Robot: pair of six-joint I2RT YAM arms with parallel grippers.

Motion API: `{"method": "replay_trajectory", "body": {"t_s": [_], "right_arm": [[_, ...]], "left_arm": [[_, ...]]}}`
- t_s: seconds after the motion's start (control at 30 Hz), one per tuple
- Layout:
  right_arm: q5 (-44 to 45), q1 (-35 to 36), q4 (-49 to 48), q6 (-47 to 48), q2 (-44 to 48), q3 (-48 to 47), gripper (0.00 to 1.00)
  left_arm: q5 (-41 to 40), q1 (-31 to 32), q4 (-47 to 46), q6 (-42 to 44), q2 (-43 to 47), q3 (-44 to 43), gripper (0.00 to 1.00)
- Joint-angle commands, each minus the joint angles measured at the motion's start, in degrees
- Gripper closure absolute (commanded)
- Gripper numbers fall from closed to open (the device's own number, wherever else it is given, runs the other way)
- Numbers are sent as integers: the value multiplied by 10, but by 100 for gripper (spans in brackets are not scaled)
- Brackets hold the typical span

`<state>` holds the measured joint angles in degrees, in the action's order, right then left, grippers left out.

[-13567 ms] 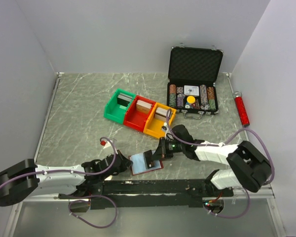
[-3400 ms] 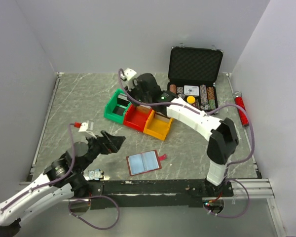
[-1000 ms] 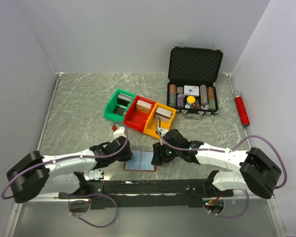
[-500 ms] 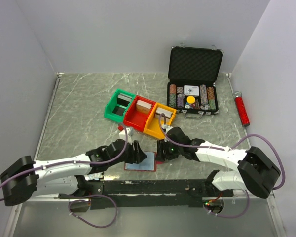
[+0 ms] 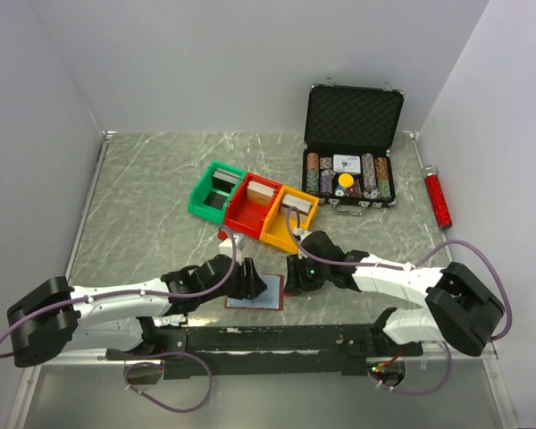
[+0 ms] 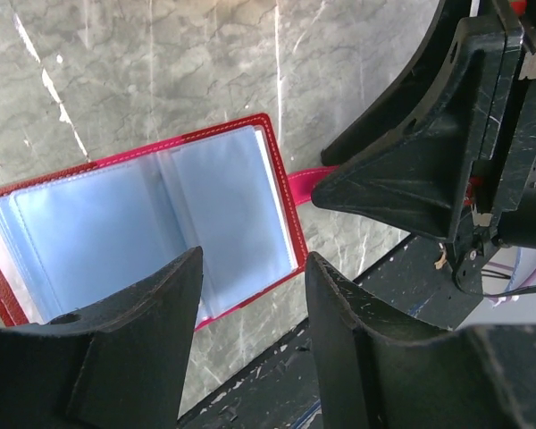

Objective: Take the credit cards out of the card holder
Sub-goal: Remove the credit card from the card holder.

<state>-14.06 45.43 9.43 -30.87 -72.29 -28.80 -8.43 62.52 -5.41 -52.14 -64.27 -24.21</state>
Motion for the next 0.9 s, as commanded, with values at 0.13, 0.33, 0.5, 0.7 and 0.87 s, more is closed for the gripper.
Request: {"method": "replay_trajectory", "body": {"t_s": [0.13, 0.33, 0.5, 0.7, 0.87], "right_arm": [[-39, -3, -31, -7, -24, 0, 58], [-51, -3, -22, -2, -16, -10, 86], [-56, -2, 12, 5, 45, -33, 100], [-63, -2, 52, 20, 87, -65, 100], [-59, -2, 61, 32, 82, -76, 100]], "left_arm": [[1, 6, -28, -19, 3, 17, 46], [-1, 6, -25, -17, 6, 18, 46], [-1, 6, -29, -15, 6, 20, 46], [-1, 6, -35, -19, 7, 25, 46], [4, 6, -44, -14, -7, 21, 44]]}}
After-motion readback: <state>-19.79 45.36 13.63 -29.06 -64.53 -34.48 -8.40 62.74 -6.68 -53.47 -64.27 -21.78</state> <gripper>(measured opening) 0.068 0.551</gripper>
